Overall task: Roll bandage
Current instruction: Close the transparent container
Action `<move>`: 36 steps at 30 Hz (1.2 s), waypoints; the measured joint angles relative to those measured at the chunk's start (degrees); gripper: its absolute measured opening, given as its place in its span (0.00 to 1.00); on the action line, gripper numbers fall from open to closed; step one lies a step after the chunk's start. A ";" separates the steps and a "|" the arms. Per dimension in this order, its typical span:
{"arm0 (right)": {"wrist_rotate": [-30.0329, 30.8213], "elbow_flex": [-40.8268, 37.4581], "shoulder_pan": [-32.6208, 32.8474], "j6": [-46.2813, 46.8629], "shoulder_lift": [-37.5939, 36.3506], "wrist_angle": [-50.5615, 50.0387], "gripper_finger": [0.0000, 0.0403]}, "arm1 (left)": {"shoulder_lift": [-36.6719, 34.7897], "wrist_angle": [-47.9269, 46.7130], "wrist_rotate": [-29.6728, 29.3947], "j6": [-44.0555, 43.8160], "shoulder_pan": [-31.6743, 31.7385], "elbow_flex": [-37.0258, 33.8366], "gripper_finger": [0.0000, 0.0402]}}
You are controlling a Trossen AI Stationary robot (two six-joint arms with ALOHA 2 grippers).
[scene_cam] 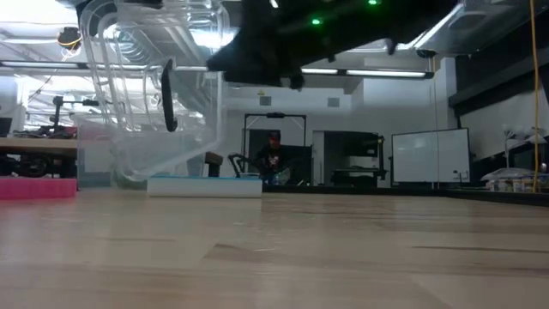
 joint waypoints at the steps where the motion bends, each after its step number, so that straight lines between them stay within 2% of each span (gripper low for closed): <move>1: 0.02 1.53 0.00 -1.47 1.26 -0.30 0.52 | 0.04 0.60 0.57 -0.55 0.30 0.00 0.00; 6: 0.51 9.63 0.00 -6.18 7.44 -1.01 0.54 | 0.04 2.64 2.63 -1.82 1.68 0.00 0.00; 9: 0.71 13.96 0.00 -6.50 9.42 -4.72 0.54 | 0.04 2.22 2.67 -1.94 1.90 0.00 0.00; 15: 1.16 18.86 0.01 -6.42 12.38 -9.29 0.54 | 0.04 2.41 2.69 -2.43 1.90 0.00 0.00; 22: 2.72 20.49 0.02 -6.24 14.21 -9.56 0.54 | 0.02 2.72 3.15 -3.37 1.90 0.00 0.00; 28: 8.55 20.62 -0.02 -5.69 14.21 -9.39 0.54 | 0.02 4.16 4.11 -3.61 1.90 0.00 0.00; 36: 8.70 20.62 -0.09 -1.52 14.30 -9.89 0.54 | 0.02 5.85 4.14 -4.03 1.90 0.00 0.00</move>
